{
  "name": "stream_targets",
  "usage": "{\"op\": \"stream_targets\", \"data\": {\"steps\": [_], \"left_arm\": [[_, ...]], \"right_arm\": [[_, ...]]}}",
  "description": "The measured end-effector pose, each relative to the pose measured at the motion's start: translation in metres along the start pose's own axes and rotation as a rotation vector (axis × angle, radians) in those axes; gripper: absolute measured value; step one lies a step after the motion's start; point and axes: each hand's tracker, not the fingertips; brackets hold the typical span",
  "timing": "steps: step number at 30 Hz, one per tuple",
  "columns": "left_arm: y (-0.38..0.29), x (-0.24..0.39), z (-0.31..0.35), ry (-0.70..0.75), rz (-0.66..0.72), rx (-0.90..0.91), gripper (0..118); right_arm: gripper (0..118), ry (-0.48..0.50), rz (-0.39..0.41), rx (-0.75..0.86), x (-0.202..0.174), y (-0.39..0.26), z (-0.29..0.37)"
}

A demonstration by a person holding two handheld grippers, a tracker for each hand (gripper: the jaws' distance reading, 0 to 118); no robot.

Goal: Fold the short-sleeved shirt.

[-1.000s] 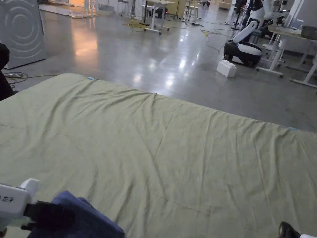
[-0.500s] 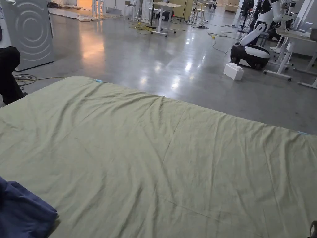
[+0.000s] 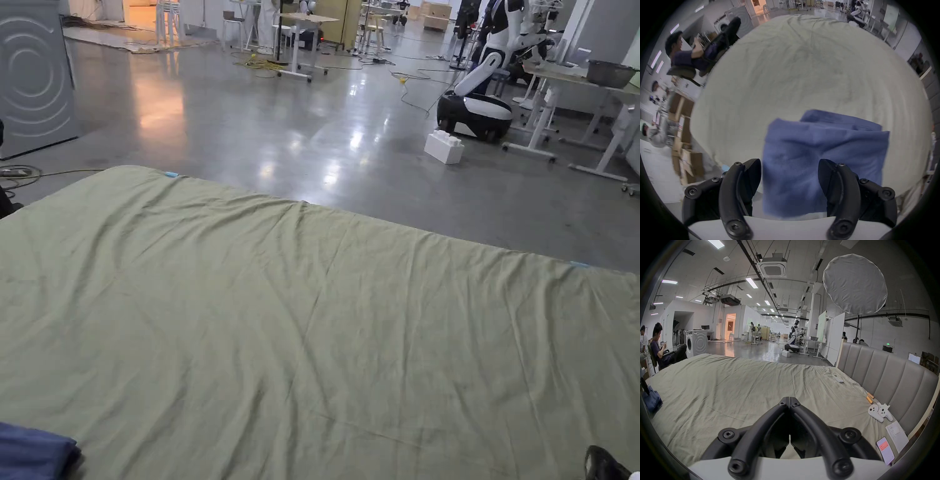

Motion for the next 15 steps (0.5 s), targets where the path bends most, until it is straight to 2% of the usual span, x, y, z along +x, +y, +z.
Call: {"op": "stream_targets", "data": {"steps": [4,6,7,9,10,11,13,14,15], "left_arm": [[-0.005,0.026,0.018,0.144,-0.042,0.174,74],[-0.013,0.053,0.033,0.163,-0.035,0.275,74],[-0.018,0.066,0.041,0.141,-0.016,0.341,74],[-0.031,0.099,0.059,-0.021,0.036,0.444,74],[-0.039,0.119,0.067,-0.090,0.074,0.495,74],[-0.043,0.134,0.067,-0.138,0.084,0.525,74],[-0.061,0.179,0.077,-0.222,0.055,0.615,74],[-0.068,0.201,0.082,-0.232,0.034,0.663,74],[-0.072,0.218,0.074,-0.261,-0.001,0.714,74]], "right_arm": [[0,0.014,-0.002,-0.001,-0.003,-0.004,0.003],[0,0.020,-0.004,0.000,-0.004,-0.006,0.004],[0,0.024,-0.003,-0.001,-0.004,-0.007,0.004],[0,0.029,-0.009,-0.003,-0.003,-0.006,0.004],[0,-0.009,0.003,-0.084,-0.003,-0.010,0.007],[0,0.002,-0.001,-0.068,-0.004,-0.009,0.006],[0,0.010,-0.004,-0.071,-0.004,-0.009,0.007],[0,0.077,-0.047,-0.008,-0.010,-0.015,0.000],[0,0.066,-0.039,-0.022,-0.011,-0.020,-0.004]]}}
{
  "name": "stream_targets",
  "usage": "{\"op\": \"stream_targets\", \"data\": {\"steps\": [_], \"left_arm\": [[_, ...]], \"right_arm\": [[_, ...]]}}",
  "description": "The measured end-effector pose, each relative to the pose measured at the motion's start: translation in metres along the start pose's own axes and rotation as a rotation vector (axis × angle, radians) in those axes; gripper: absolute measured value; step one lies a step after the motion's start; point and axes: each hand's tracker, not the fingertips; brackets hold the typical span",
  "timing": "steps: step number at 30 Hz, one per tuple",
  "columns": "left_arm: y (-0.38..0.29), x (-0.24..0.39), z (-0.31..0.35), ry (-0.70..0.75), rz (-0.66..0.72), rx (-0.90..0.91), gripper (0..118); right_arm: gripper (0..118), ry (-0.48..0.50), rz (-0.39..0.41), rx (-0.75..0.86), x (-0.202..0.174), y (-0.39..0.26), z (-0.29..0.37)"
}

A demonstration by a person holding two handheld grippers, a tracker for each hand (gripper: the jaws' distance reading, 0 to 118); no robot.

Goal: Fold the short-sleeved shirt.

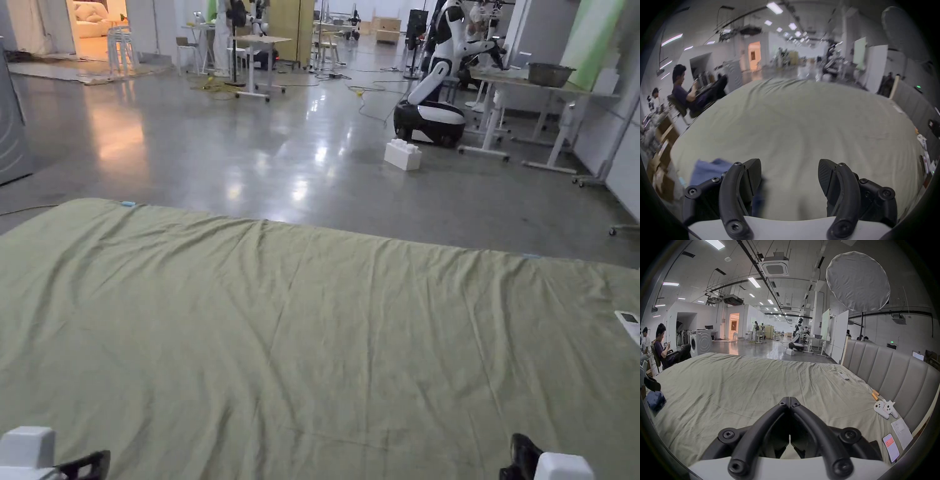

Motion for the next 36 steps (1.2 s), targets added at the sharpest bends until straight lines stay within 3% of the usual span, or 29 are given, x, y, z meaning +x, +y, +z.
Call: {"op": "stream_targets", "data": {"steps": [4,8,13,18,36], "left_arm": [[-0.001,0.079,0.003,-0.067,-0.008,0.142,74],[0.011,0.137,0.010,-0.047,-0.032,0.266,68],[0.029,0.174,0.020,-0.069,-0.023,0.342,21],[0.041,0.181,0.029,-0.055,-0.011,0.386,6],[0.044,0.180,0.043,-0.008,-0.020,0.423,6]], "right_arm": [[0,-0.005,0.002,0.003,-0.001,0.005,0.002],[0,-0.030,0.017,-0.002,-0.004,0.011,-0.002],[0,-0.039,0.007,0.044,-0.001,0.016,0.000],[0,-0.045,-0.016,0.071,0.003,0.016,0.004],[0,-0.059,-0.057,0.097,0.013,0.007,0.020]]}}
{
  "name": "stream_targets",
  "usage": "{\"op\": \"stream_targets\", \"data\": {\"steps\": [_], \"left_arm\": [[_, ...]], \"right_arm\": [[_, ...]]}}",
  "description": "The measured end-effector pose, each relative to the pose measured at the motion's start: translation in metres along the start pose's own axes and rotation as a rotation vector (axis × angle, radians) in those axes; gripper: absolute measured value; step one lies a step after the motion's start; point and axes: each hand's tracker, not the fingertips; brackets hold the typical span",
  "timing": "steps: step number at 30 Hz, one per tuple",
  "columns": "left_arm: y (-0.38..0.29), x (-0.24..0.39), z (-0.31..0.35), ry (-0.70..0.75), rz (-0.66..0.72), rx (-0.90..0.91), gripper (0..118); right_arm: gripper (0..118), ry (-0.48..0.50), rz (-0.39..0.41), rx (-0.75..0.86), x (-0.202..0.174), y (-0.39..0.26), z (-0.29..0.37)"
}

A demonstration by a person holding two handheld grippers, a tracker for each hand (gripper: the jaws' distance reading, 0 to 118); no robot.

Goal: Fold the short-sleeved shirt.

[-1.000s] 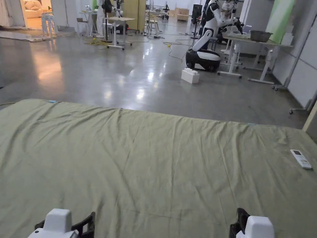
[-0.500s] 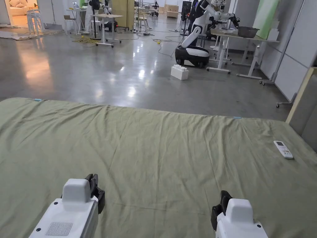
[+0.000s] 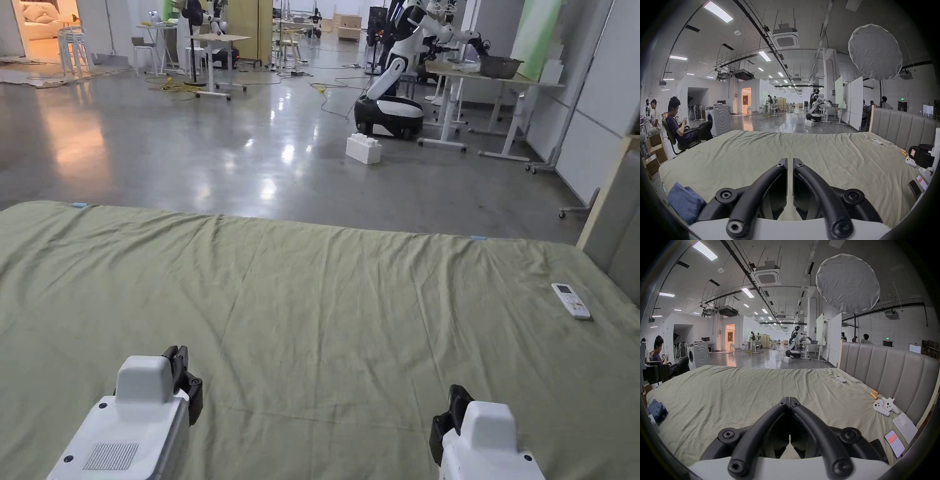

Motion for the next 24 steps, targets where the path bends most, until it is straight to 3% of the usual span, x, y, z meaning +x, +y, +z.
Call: {"op": "stream_targets", "data": {"steps": [11,12,15,17,19,24], "left_arm": [[0.0039,0.0038,0.0016,-0.011,0.003,0.011,7],[0.0050,0.0021,0.0024,-0.013,0.014,0.011,9],[0.0051,0.0030,0.0036,-0.003,0.022,0.011,44],[0.0045,0.0012,0.0030,0.007,0.021,0.005,49],[0.0035,0.0006,0.0047,0.003,0.023,0.013,72],[0.0027,0.0006,0.0054,0.033,-0.008,0.031,83]], "right_arm": [[2,0.010,0.008,0.011,0.0057,0.0052,0.0026],[7,0.011,0.008,0.011,0.0053,0.0051,0.0028],[61,0.007,0.023,0.025,0.0069,0.0008,0.0051],[68,0.007,0.016,0.008,0.0050,-0.0016,0.0030],[93,-0.002,0.025,0.017,0.0038,-0.0023,0.0041],[106,-0.012,0.051,0.034,0.0012,0.0015,0.0050]]}}
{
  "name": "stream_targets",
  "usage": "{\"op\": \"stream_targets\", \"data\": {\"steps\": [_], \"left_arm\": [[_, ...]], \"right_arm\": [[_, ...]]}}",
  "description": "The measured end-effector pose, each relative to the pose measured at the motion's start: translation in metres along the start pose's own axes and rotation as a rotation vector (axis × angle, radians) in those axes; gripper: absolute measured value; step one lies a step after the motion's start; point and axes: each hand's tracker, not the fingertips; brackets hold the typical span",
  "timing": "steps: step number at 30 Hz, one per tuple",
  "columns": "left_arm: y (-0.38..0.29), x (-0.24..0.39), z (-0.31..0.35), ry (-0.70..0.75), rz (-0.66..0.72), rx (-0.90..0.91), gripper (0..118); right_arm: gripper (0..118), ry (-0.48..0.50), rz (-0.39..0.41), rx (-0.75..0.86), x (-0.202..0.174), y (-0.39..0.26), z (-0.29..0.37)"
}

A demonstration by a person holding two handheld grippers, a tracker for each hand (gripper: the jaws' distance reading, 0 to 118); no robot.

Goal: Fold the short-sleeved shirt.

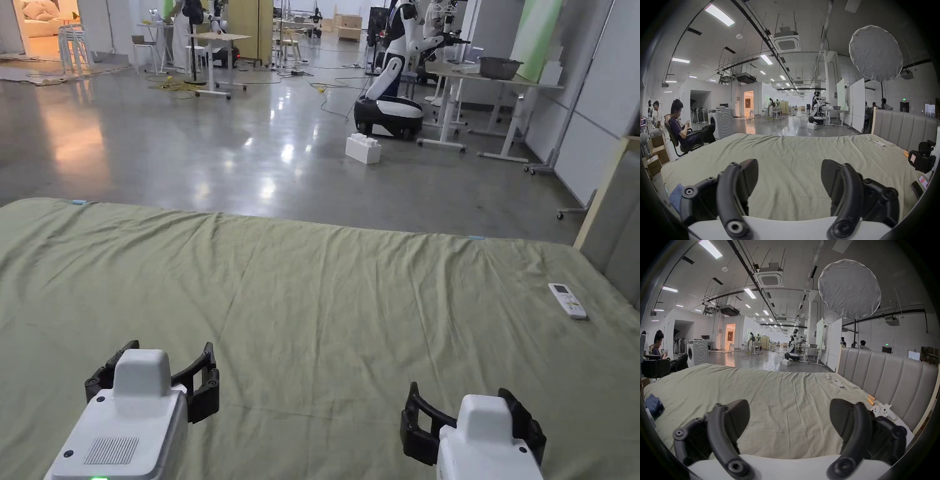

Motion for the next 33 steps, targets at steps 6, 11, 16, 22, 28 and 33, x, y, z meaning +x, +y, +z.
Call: {"op": "stream_targets", "data": {"steps": [6,11,16,22,28,33], "left_arm": [[0.000,-0.002,0.000,0.002,-0.006,0.008,94],[-0.001,-0.004,-0.002,0.012,-0.002,0.003,100],[0.000,-0.008,-0.003,0.016,0.016,0.004,101],[-0.003,-0.010,-0.003,0.019,-0.001,0.048,101],[0.000,-0.006,-0.004,0.050,-0.028,0.064,102],[0.002,-0.009,-0.005,0.042,-0.015,0.045,102]], "right_arm": [[111,-0.012,-0.053,-0.003,0.002,0.003,0.001],[115,-0.014,-0.081,-0.002,0.003,0.005,-0.002],[118,-0.027,-0.089,-0.010,0.001,0.007,-0.006],[118,0.002,-0.027,0.024,-0.003,0.012,-0.008],[118,0.013,-0.051,0.020,-0.005,0.022,-0.010],[118,-0.031,-0.072,-0.016,-0.008,0.026,-0.015]]}}
